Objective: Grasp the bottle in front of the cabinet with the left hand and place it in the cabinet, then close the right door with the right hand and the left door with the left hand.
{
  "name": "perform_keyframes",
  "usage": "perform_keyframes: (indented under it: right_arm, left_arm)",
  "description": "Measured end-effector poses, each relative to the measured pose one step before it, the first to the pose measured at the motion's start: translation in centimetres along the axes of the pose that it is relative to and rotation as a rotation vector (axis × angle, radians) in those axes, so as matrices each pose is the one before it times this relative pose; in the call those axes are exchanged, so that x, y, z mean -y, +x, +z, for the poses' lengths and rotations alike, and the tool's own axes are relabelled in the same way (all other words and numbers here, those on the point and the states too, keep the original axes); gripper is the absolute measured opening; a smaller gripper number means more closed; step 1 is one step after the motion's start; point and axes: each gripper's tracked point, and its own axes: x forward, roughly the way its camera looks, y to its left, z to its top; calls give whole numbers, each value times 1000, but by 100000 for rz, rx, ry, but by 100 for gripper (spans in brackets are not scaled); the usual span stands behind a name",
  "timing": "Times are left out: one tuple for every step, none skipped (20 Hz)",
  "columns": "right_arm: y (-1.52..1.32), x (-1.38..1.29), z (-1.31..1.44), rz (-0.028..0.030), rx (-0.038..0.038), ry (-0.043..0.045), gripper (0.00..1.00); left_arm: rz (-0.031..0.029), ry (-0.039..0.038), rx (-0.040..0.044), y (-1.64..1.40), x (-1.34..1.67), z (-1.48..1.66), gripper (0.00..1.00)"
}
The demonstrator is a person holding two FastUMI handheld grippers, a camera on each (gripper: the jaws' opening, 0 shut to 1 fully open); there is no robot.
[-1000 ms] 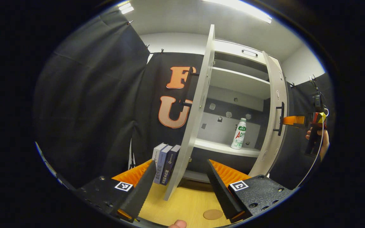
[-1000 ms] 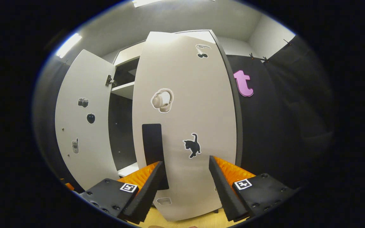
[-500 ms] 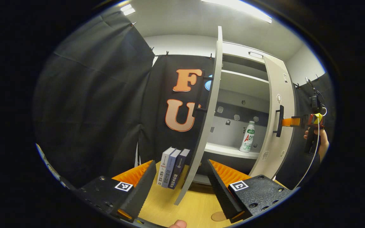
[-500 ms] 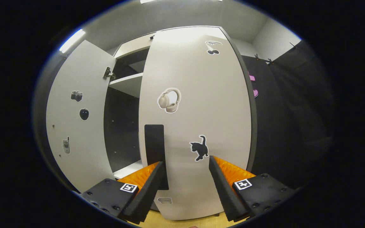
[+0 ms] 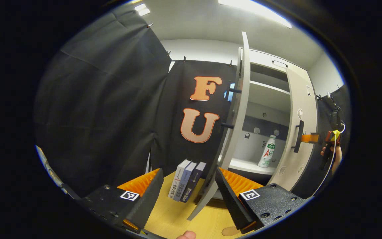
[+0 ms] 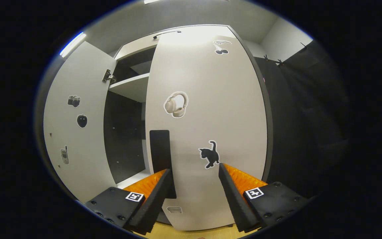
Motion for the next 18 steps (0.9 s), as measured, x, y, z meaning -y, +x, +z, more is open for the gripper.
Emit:
perform_keyframes:
  right_arm:
    - [-810, 307, 128, -359, 311, -165, 95]
    - [-890, 205, 163, 195, 657, 380, 95]
    - [-985, 206, 85, 449, 523, 505, 95]
    - [-992, 254, -73, 259, -196, 283, 95]
    - [-1017, 256, -239, 28, -462, 251, 95]
    - [-968, 182, -235, 288, -305, 284, 95]
    - [-813, 211, -288, 160, -212, 379, 95]
    - [-758, 255, -303, -104, -303, 551, 95]
    - [-745, 240, -394, -87, -750, 1117, 95]
    - [-697, 125, -400, 274, -745, 1413, 95]
    - [-612, 285, -235, 4, -332, 1210, 95]
    - [-460, 394, -175, -545, 6, 464, 95]
    - [-409, 630, -159, -1199, 64, 59, 95]
    - [-322, 650, -144, -1433, -195, -106, 95]
    - [-315, 556, -68, -1209, -108, 230, 95]
    - [-331, 534, 9, -1020, 120, 611, 95]
    - [-321, 529, 27, -866, 233, 737, 95]
    - [-199, 426, 40, -669, 276, 638, 95]
  left_arm:
    - [717, -1432, 1453, 770, -326, 1043, 93]
    - [186, -531, 1947, 882, -286, 1252, 95]
    - [643, 1183, 2193, 982, -325, 1213, 96]
    - [703, 3100, 2267, 966, -418, 1041, 96]
    - [1589, 3182, 2317, 1123, -393, 998, 95]
    - [1129, 1877, 1619, 1319, -337, 909, 95]
    - [-376, 243, -237, 1358, 153, 358, 95]
    - [-863, -916, -559, 1151, 346, 190, 93]
    - [-1458, -1284, -657, 1175, 415, 182, 93]
    - [-1407, -1013, -197, 1018, 499, 211, 93]
    - [-738, -108, 402, 830, 351, 284, 95]
    - [-360, 754, 774, 803, 235, 258, 95]
    - [-337, 1215, 877, 565, 289, 252, 95]
    - [-453, 1394, 709, 368, 389, 110, 95]
    - [-144, 1780, 729, 137, 288, 211, 95]
    - [501, 1899, 2123, 44, -69, 541, 95]
    - [895, 1193, 621, -3, -18, 90, 95]
    - [1235, -36, 41, -110, 52, -76, 92]
